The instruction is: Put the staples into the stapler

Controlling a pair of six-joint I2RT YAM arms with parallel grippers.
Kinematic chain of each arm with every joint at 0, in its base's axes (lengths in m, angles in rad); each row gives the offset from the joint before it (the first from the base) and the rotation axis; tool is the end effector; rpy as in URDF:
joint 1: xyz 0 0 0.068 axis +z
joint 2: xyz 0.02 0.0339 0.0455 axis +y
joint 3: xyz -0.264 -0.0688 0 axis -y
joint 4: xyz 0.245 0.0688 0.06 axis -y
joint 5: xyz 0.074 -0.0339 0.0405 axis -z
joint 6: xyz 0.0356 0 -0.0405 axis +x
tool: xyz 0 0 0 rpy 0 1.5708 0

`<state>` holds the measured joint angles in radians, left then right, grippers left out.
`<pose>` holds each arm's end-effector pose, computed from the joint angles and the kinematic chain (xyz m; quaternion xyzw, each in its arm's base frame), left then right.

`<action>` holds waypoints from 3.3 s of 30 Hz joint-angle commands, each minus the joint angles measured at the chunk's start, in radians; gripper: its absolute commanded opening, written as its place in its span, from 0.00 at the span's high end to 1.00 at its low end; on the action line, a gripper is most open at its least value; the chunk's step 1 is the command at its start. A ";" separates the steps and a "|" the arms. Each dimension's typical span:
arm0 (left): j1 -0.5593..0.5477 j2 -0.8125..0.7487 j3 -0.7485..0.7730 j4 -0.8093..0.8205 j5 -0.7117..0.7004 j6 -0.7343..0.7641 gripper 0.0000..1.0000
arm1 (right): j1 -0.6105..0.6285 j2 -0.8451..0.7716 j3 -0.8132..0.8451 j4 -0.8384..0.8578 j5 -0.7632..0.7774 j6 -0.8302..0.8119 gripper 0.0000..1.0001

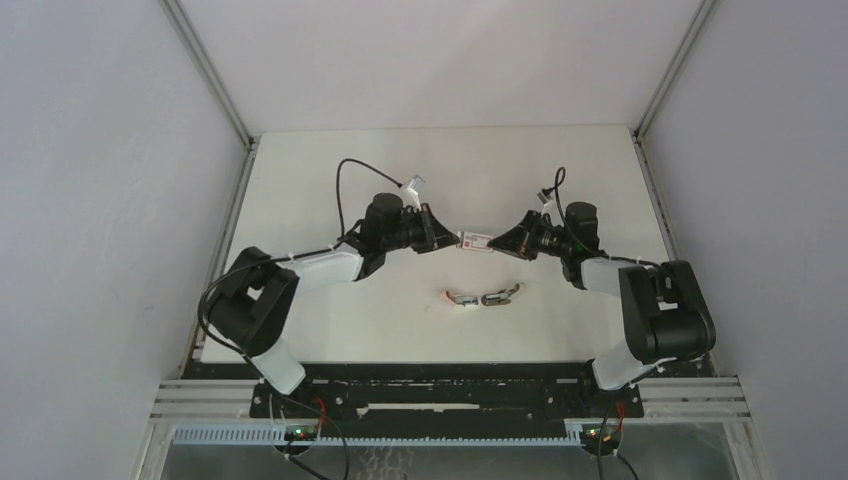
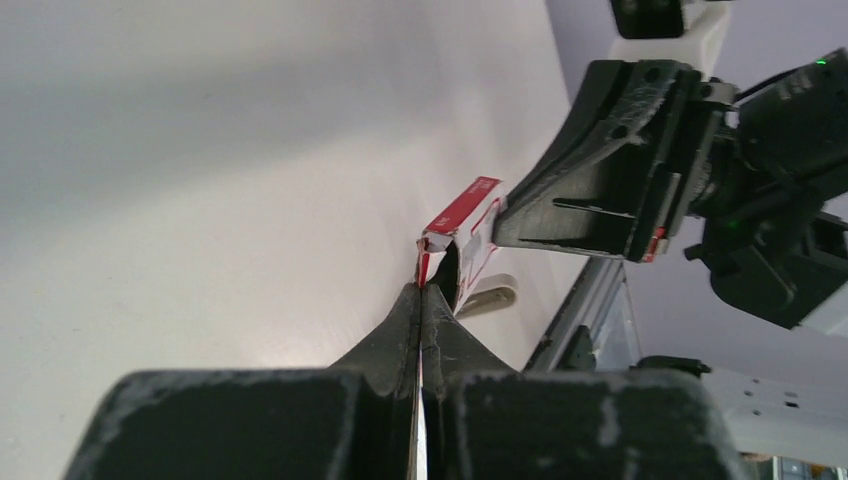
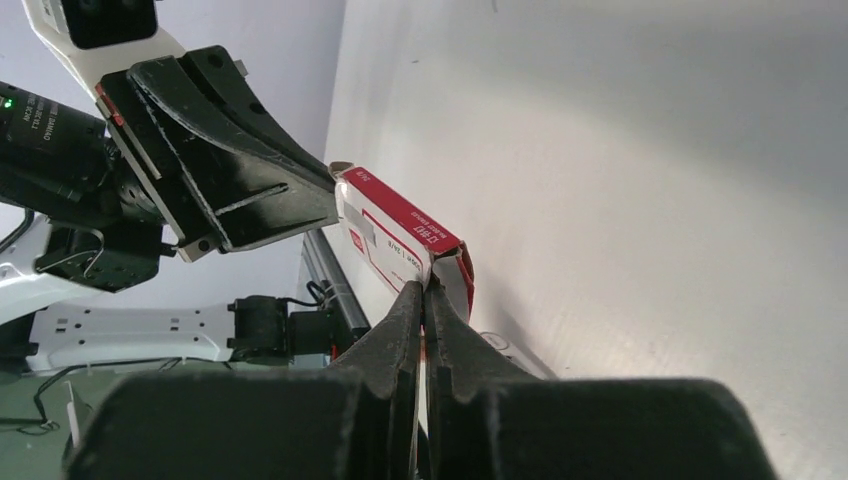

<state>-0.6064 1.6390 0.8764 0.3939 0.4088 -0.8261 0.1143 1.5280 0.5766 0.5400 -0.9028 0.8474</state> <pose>0.2845 -0.2146 0.2126 0.0256 0.8153 -0.4898 0.3078 0.2828 0.0606 0.1742 0.0467 0.7885 0.5516 0.2682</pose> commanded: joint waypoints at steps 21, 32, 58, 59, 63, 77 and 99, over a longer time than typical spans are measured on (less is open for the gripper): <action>0.006 0.192 0.136 -0.135 -0.087 0.103 1.00 | -0.052 0.177 0.004 0.071 0.083 -0.081 1.00; 0.006 0.225 0.143 -0.170 -0.100 0.126 1.00 | 0.024 0.253 0.119 -0.103 0.154 -0.204 0.73; 0.008 0.253 0.173 -0.193 -0.092 0.133 1.00 | 0.087 0.406 0.232 -0.113 0.049 -0.219 0.83; 0.008 0.252 0.172 -0.192 -0.091 0.133 1.00 | 0.091 0.408 0.234 -0.113 0.047 -0.222 0.83; 0.007 0.253 0.171 -0.193 -0.091 0.133 1.00 | 0.097 0.409 0.237 -0.108 0.036 -0.218 0.89; 0.008 0.257 0.167 -0.193 -0.103 0.125 1.00 | 0.097 0.401 0.237 -0.091 -0.001 -0.203 0.89; 0.025 0.236 0.125 -0.187 -0.146 0.122 1.00 | 0.027 0.351 0.199 -0.194 0.153 -0.265 1.00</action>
<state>-0.5941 1.8965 0.9825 0.1719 0.2806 -0.7143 0.1768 1.9251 0.7872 0.3706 -0.8024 0.6281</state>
